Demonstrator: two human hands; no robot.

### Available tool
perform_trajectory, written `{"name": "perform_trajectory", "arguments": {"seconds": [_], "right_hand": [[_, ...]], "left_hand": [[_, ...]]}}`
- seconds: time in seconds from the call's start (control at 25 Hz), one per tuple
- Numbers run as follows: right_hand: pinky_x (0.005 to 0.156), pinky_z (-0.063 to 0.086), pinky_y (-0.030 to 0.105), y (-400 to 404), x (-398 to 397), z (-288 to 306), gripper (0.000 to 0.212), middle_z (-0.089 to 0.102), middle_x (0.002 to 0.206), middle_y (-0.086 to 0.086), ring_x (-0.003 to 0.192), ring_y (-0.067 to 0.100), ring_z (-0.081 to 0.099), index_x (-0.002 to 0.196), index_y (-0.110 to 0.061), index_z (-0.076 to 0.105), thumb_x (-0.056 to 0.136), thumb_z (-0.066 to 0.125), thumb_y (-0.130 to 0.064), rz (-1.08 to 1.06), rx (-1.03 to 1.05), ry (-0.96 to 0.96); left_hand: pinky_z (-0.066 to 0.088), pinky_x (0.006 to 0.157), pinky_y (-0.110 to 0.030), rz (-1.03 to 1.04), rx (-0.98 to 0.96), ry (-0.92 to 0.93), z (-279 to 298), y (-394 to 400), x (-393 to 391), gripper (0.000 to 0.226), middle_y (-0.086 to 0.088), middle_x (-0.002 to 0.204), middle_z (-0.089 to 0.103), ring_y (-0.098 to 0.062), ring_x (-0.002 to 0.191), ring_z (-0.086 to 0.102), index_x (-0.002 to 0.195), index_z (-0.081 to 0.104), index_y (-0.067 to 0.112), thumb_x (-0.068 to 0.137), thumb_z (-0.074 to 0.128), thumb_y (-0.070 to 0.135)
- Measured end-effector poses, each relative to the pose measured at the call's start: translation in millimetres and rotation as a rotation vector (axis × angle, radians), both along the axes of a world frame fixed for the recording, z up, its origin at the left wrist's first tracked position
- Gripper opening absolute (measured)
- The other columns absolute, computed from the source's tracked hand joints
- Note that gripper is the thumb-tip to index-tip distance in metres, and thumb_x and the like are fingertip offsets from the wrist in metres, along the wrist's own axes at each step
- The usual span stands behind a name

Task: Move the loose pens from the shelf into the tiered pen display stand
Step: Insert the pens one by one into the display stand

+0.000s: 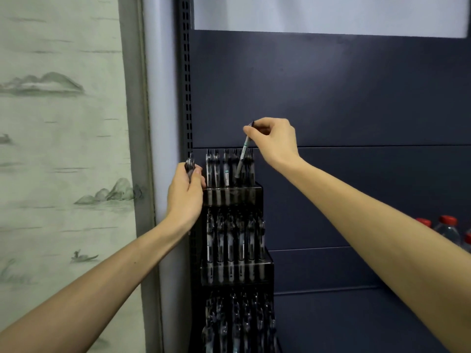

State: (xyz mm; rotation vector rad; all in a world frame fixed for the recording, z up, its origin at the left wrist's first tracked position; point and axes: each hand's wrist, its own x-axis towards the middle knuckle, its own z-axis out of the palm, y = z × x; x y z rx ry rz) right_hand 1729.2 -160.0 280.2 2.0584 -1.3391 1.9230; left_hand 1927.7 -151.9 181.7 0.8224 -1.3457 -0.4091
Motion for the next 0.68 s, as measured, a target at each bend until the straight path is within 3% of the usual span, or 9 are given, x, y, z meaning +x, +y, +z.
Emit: {"name": "perform_trajectory", "arguments": {"seconds": [0.12, 0.24, 0.36, 0.56, 0.68], "right_hand": [[0.078, 0.057, 0.032, -2, 6, -4, 0.018, 0.072, 0.081, -0.015, 0.083, 0.005, 0.068, 0.094, -0.026, 0.077, 0.094, 0.068, -0.043, -0.076, 0.004, 0.15], [0.074, 0.057, 0.032, -6, 8, -3, 0.02, 0.07, 0.075, -0.014, 0.077, 0.008, 0.067, 0.09, -0.026, 0.076, 0.094, 0.067, -0.043, -0.115, 0.033, 0.261], [0.071, 0.053, 0.031, -10, 11, -2, 0.024, 0.07, 0.072, -0.009, 0.078, 0.013, 0.066, 0.083, -0.022, 0.076, 0.092, 0.07, -0.043, -0.14, 0.101, 0.387], [0.074, 0.043, 0.034, -10, 17, -6, 0.036, 0.067, 0.086, -0.001, 0.103, 0.024, 0.051, 0.074, -0.016, 0.076, 0.088, 0.072, -0.049, -0.304, -0.018, 0.483], [0.074, 0.047, 0.035, -11, 19, 0, 0.042, 0.067, 0.074, 0.0, 0.103, 0.025, 0.053, 0.071, -0.013, 0.074, 0.087, 0.073, -0.052, -0.313, 0.089, 0.493]], "left_hand": [[0.037, 0.062, -0.043, 0.034, 0.021, -0.085, -5, -1, 2, 0.02, 0.003, 0.08, 0.058, -0.017, 0.062, 0.043, 0.095, 0.051, 0.024, 0.107, 0.047, 0.039], [0.037, 0.062, -0.041, 0.018, 0.043, -0.099, -6, 3, 2, 0.03, 0.003, 0.081, 0.058, -0.017, 0.064, 0.044, 0.096, 0.054, 0.025, 0.102, 0.042, 0.052], [0.032, 0.055, -0.032, -0.04, 0.055, -0.016, -6, 2, -1, 0.026, 0.009, 0.076, 0.061, -0.011, 0.054, 0.041, 0.098, 0.059, 0.032, 0.105, 0.035, 0.037], [0.035, 0.055, -0.028, -0.053, -0.009, 0.004, -11, -4, 3, 0.014, 0.008, 0.081, 0.06, -0.01, 0.061, 0.047, 0.103, 0.054, 0.032, 0.108, 0.046, 0.02], [0.038, 0.055, -0.025, -0.065, -0.04, 0.021, -13, -5, 6, 0.017, 0.004, 0.084, 0.062, -0.01, 0.061, 0.051, 0.104, 0.053, 0.029, 0.108, 0.048, 0.014]]}}
